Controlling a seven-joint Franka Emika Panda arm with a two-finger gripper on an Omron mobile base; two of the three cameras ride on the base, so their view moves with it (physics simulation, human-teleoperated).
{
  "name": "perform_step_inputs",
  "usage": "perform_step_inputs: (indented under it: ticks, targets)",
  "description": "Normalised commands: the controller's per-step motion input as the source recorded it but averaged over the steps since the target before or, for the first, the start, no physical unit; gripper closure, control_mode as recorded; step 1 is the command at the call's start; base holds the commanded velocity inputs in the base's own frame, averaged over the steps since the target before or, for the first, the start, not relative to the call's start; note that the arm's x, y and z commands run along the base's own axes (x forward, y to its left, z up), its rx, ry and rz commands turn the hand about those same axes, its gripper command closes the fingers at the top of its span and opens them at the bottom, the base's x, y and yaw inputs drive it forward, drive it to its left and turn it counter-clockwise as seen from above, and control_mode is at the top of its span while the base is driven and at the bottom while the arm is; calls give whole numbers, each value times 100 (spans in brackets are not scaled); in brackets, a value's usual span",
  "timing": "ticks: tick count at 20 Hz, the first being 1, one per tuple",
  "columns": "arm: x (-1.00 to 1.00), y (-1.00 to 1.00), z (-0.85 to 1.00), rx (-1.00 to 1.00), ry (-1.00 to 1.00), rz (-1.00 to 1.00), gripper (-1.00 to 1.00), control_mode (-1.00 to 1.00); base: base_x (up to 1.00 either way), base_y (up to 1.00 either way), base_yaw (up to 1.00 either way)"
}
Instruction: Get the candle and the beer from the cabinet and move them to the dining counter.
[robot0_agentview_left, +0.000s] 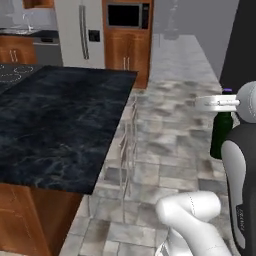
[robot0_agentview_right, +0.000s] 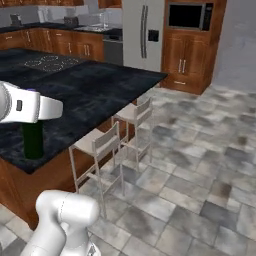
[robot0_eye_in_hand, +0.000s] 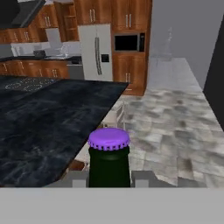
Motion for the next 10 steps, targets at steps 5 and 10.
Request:
perform_step_inputs:
  ticks: [5,10]
  targets:
    - [0,0,0,0,0,0,100,100,72,-84,56]
    - [0,0,0,0,0,0,100,100,70,-82,56]
